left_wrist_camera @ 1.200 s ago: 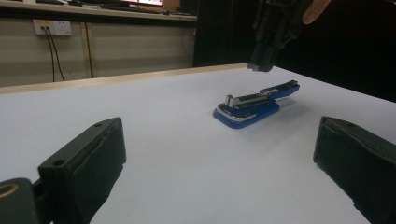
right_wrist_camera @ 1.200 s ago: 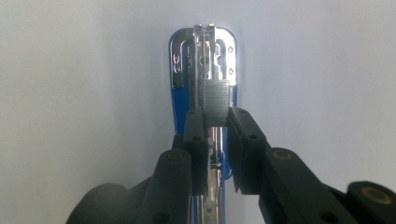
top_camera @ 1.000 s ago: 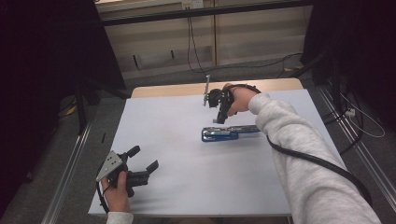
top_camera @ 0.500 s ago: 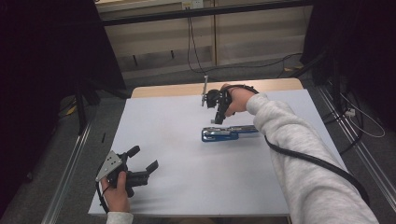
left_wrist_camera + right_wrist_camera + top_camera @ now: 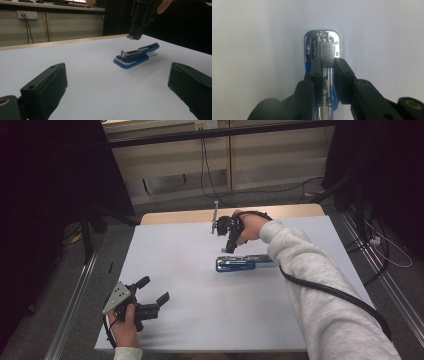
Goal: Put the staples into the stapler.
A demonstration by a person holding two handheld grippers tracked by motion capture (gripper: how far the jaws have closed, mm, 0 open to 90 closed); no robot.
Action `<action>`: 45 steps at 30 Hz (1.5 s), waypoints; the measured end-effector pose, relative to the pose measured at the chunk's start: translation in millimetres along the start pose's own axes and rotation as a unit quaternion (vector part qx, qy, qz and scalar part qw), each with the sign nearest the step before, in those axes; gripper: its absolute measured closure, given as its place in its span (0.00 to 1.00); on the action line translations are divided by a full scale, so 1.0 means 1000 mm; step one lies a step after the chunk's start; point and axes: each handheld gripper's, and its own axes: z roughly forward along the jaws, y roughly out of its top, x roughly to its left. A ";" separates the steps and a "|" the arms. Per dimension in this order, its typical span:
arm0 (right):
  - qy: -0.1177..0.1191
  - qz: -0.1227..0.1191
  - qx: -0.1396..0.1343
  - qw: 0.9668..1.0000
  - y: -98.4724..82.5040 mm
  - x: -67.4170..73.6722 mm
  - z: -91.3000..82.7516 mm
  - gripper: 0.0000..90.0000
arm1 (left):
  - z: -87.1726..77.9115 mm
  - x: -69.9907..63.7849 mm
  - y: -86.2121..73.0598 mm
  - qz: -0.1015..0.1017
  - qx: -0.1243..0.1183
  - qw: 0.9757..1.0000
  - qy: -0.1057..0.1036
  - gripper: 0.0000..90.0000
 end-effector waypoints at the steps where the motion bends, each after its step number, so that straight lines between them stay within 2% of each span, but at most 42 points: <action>1: 0.001 0.004 -0.003 1.000 0.001 0.001 0.000 0.87 | 0.000 0.000 0.000 0.000 0.000 1.000 0.000 0.03; 21: 0.002 0.002 -0.014 1.000 0.015 0.001 0.002 0.87 | -0.001 0.000 0.000 -0.002 -0.001 1.000 -0.001 0.03; 33: 0.007 -0.001 -0.008 1.000 0.014 0.000 0.010 0.87 | -0.001 0.000 0.000 0.000 0.001 1.000 -0.002 0.03; 45: 0.011 0.008 -0.005 1.000 0.009 -0.001 0.022 0.87 | -0.001 0.000 0.000 0.002 0.003 1.000 -0.002 0.03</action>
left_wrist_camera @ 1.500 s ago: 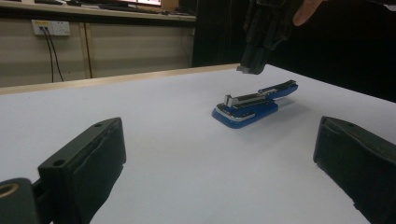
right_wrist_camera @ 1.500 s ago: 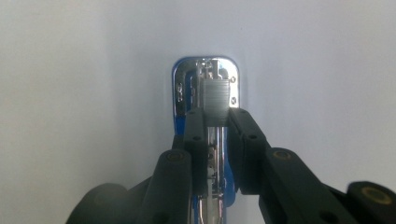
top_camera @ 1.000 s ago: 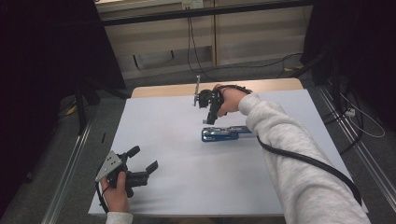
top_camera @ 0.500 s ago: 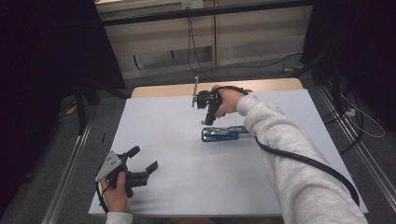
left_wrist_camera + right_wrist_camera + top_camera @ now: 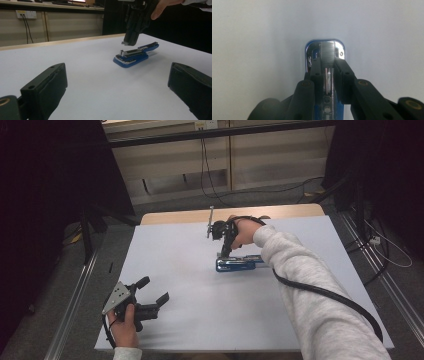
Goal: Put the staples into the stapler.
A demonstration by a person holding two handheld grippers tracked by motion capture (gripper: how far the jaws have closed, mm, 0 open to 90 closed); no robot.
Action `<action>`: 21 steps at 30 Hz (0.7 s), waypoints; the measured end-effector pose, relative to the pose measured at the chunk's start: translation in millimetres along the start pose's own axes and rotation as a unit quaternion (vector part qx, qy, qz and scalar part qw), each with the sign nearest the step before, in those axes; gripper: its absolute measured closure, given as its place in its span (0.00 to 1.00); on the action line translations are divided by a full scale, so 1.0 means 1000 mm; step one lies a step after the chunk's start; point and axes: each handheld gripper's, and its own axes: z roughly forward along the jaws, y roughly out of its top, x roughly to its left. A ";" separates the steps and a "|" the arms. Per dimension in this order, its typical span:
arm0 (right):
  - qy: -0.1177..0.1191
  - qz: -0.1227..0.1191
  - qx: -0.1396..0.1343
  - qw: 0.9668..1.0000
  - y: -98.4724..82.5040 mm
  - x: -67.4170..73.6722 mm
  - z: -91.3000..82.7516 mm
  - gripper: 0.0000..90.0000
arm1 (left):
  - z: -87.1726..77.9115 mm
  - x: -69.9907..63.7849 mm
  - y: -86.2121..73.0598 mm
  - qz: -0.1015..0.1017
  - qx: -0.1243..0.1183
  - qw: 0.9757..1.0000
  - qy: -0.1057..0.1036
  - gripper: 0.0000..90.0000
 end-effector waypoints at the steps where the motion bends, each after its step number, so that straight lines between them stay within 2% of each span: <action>1: 0.000 0.003 0.001 1.000 -0.001 0.000 0.000 0.87 | 0.000 0.000 0.000 -0.001 0.000 1.000 -0.001 0.03; 21: 0.001 0.003 0.006 1.000 -0.003 0.000 0.009 0.87 | 0.000 0.000 0.000 0.002 0.000 1.000 0.000 0.03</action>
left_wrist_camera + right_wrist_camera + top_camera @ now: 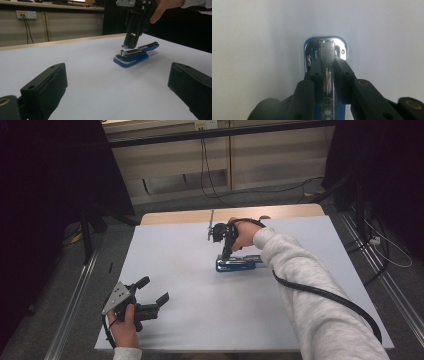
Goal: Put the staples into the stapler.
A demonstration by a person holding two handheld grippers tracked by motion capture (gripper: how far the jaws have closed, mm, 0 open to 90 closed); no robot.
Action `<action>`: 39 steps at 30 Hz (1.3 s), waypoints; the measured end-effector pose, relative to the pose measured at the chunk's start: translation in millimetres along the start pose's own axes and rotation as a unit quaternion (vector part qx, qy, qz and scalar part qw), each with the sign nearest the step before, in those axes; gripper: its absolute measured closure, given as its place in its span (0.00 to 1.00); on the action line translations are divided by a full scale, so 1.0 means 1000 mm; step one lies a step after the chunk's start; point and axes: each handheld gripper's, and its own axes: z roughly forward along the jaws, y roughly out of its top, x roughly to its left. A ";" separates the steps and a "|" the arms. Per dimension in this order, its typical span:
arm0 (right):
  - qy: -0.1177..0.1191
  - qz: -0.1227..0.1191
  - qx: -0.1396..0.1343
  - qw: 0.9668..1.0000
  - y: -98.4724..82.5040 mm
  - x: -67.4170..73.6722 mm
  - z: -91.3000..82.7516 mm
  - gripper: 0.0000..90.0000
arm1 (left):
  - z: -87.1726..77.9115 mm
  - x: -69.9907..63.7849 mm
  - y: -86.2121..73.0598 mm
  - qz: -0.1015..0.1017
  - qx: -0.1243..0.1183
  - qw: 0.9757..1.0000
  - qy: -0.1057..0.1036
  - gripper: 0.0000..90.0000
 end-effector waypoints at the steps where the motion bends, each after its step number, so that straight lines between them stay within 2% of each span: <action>1: 0.001 0.001 0.001 1.000 -0.001 0.000 0.001 0.87 | 0.000 0.000 0.000 -0.001 0.000 1.000 0.000 0.03; 39: 0.003 -0.003 0.013 1.000 0.001 -0.001 0.008 0.87 | -0.001 0.000 0.000 0.000 0.001 1.000 -0.001 0.03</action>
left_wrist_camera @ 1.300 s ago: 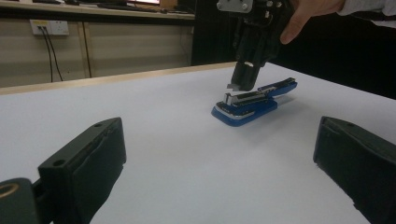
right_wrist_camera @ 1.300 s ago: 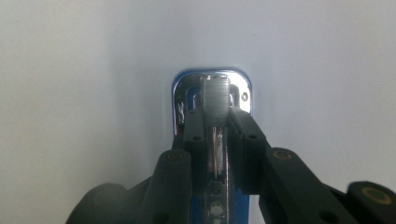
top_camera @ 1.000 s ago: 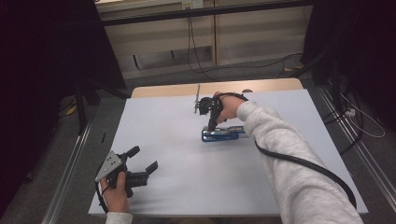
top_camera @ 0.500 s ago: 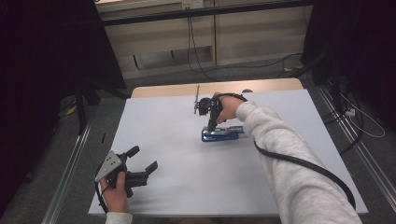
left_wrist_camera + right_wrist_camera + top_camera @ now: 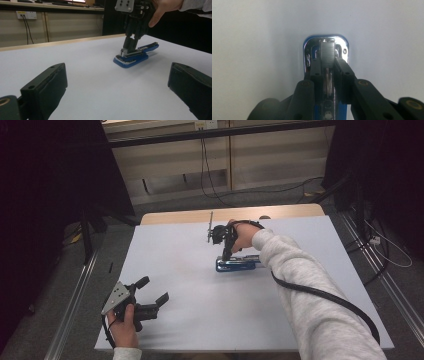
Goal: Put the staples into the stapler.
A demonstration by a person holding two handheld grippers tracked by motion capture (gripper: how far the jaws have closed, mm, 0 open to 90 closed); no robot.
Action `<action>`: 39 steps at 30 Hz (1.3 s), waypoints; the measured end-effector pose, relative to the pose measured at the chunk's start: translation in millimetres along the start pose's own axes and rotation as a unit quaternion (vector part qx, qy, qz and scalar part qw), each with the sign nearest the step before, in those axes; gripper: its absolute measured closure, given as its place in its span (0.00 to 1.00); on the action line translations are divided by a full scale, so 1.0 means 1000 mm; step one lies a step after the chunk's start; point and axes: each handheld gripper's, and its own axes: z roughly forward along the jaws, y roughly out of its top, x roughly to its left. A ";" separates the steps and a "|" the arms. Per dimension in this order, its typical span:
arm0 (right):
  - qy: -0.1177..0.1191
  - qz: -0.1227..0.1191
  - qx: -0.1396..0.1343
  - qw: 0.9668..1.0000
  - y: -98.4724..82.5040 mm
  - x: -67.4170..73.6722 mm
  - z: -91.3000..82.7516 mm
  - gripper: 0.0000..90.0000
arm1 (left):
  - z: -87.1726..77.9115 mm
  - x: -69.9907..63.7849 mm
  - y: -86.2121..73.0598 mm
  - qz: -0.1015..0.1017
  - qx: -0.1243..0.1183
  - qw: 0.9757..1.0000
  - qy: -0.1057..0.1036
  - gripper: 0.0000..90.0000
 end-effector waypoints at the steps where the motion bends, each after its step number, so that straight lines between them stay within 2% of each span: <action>1: -0.001 0.000 0.001 1.000 0.000 0.000 0.000 0.87 | 0.000 0.000 0.000 0.000 0.000 1.000 0.000 0.03; 9: -0.003 0.003 -0.003 1.000 0.001 0.001 0.003 0.78 | 0.000 0.000 0.000 0.000 0.000 1.000 -0.001 0.03; 15: -0.012 0.016 -0.025 0.999 -0.004 0.002 -0.005 0.70 | 0.001 0.000 0.000 -0.004 0.001 1.000 -0.006 0.03; 17: -0.014 0.025 -0.045 0.999 -0.010 0.003 -0.010 0.65 | 0.003 -0.001 0.000 -0.006 0.001 1.000 -0.008 0.03; 21: -0.017 0.039 -0.064 0.997 -0.017 0.003 -0.014 0.61 | 0.004 -0.002 0.001 -0.004 0.002 1.000 -0.010 0.03; 23: -0.017 0.059 -0.077 0.995 -0.026 0.004 -0.017 0.58 | 0.005 -0.002 0.001 -0.007 0.000 1.000 -0.011 0.03; 27: -0.021 0.067 -0.084 0.994 -0.034 0.004 -0.018 0.54 | 0.007 -0.002 0.001 -0.006 0.005 1.000 -0.016 0.03; 28: -0.020 0.080 -0.090 0.993 -0.038 0.006 -0.019 0.51 | 0.008 -0.002 0.001 -0.006 0.005 1.000 -0.015 0.03; 33: -0.022 0.089 -0.095 0.991 -0.046 0.007 -0.021 0.46 | 0.011 -0.003 0.002 -0.009 0.009 1.000 -0.019 0.03; 36: -0.026 0.104 -0.103 0.989 -0.055 0.009 -0.023 0.41 | 0.012 -0.002 0.002 -0.007 0.012 1.000 -0.023 0.03; 39: -0.028 0.109 -0.108 0.988 -0.059 0.009 -0.024 0.38 | 0.015 -0.003 0.003 -0.007 0.011 1.000 -0.024 0.03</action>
